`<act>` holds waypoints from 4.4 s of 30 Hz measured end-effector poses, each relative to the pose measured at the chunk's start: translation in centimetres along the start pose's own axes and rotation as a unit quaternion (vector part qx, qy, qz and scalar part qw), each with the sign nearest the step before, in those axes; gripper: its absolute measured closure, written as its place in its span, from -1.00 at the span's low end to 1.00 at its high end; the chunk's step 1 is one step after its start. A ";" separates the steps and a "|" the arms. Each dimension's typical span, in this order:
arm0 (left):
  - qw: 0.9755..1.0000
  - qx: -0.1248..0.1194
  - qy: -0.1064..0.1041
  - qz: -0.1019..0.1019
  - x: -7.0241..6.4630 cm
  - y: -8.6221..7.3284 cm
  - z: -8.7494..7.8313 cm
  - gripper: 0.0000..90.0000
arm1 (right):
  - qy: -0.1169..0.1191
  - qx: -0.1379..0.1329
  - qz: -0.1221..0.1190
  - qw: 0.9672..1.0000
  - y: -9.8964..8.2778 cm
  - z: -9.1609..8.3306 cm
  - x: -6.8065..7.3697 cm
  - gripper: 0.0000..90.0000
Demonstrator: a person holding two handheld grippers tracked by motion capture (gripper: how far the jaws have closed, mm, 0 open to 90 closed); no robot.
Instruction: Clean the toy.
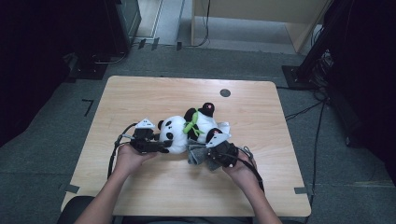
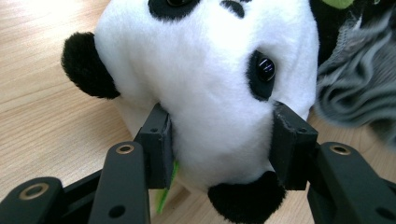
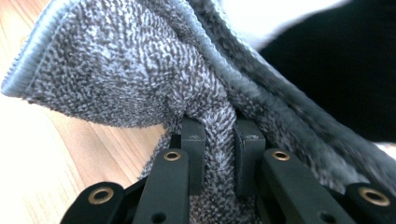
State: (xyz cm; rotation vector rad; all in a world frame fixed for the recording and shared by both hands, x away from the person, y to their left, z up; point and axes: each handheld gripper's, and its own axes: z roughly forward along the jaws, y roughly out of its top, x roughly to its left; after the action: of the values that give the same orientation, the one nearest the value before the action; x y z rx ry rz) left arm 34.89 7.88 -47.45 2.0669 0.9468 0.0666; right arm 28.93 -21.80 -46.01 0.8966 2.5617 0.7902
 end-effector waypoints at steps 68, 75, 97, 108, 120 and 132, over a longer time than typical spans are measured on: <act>0.999 -0.015 -0.034 0.001 2.3 0.3 -0.3 -0.03 | -0.105 -0.099 0.243 0.959 -6.3 -5.0 -13.4 0.74; 0.999 -0.017 -0.035 -0.002 2.3 0.3 -0.2 -0.05 | -0.110 -0.080 0.267 0.954 -7.5 -2.9 -14.9 0.73; 0.999 -0.015 -0.033 0.003 2.3 0.2 -0.1 -0.16 | -0.113 -0.055 0.294 0.948 -10.2 0.7 -16.7 0.50; 0.999 -0.013 -0.033 0.000 2.4 0.2 -0.1 -0.22 | -0.111 -0.051 0.290 0.949 -9.5 1.0 -15.9 -0.12; 0.999 -0.011 -0.034 0.002 2.4 0.2 -0.2 -0.24 | -0.104 -0.091 0.305 0.942 -8.3 -1.1 -15.5 -0.73; 0.999 -0.012 -0.039 0.001 2.5 0.1 -0.2 -0.26 | -0.079 -0.121 0.295 0.944 -6.6 -2.7 -13.6 -0.85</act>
State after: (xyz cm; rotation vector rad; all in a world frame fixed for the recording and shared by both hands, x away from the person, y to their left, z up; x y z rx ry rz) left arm 36.68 9.57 -47.91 2.0344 0.8923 -0.0013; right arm 34.85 -35.99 -46.32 1.5941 2.0027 1.1068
